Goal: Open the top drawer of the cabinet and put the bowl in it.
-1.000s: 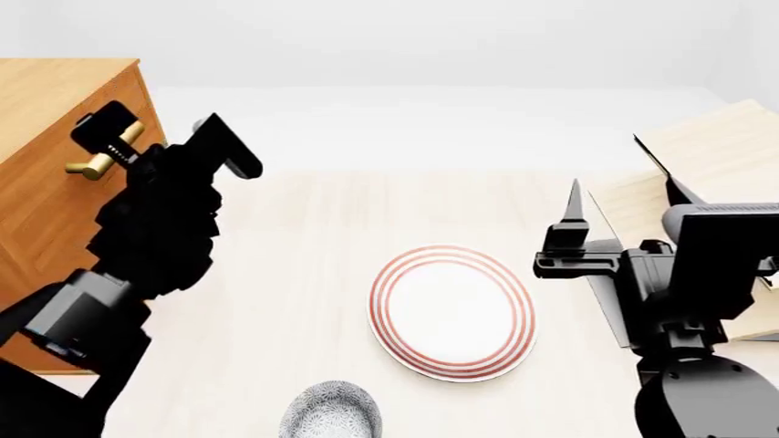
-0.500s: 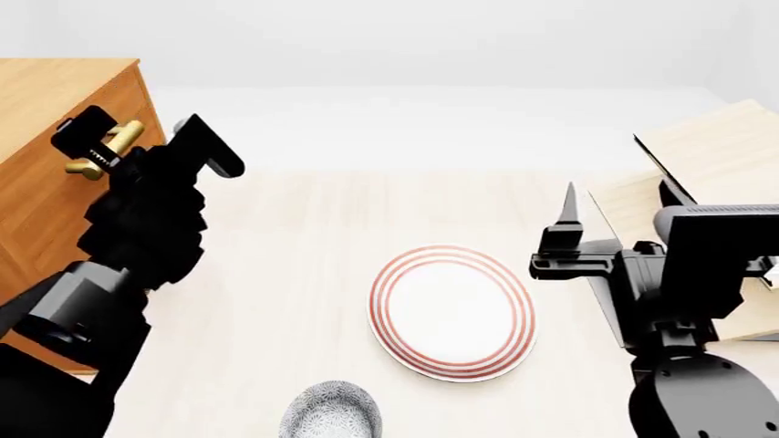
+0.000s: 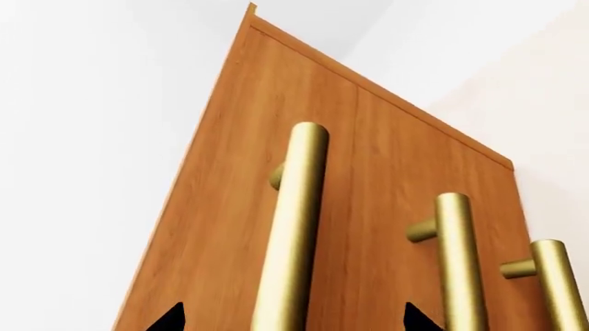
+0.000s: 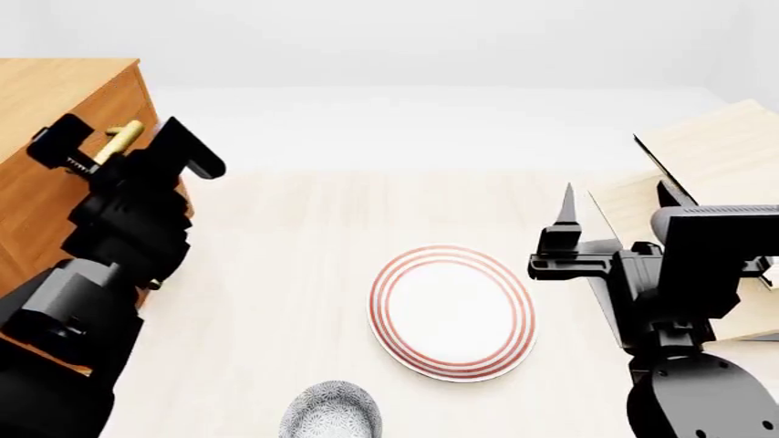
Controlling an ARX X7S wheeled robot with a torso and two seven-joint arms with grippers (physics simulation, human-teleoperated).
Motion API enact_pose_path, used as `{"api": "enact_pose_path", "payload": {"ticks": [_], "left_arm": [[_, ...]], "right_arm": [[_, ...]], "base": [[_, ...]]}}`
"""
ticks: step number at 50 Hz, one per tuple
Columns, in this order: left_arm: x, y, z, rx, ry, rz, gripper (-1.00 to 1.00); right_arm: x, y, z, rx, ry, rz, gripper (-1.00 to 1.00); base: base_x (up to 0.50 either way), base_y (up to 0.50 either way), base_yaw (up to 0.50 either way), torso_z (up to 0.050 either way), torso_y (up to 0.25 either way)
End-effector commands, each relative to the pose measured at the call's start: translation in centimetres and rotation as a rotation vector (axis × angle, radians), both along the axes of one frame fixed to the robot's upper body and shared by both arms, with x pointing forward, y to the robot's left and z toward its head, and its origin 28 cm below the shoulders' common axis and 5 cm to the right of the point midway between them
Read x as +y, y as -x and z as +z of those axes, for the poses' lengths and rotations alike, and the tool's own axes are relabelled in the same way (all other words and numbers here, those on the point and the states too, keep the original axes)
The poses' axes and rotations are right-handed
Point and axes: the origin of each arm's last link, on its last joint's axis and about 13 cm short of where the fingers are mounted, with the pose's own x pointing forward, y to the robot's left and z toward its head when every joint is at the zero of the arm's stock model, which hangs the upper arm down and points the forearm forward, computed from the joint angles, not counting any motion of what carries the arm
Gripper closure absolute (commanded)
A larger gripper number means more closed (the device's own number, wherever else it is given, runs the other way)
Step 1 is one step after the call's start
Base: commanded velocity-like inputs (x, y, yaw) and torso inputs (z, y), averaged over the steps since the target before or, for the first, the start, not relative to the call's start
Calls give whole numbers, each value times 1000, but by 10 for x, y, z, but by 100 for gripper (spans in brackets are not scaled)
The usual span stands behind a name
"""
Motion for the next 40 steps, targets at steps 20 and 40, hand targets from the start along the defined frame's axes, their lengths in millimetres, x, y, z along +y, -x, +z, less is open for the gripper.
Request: {"api": "enact_pose_path", "payload": {"ticks": [20, 40], "left_arm": [[8, 2, -3, 0, 25, 41, 100], [1, 5, -8, -4, 37, 0, 100]], "right_arm": [[1, -1, -1, 4, 2, 3, -100], [1, 0, -1, 2, -3, 1, -100]], "base": [[0, 0, 0, 0, 0], [0, 0, 0, 0, 0]]}}
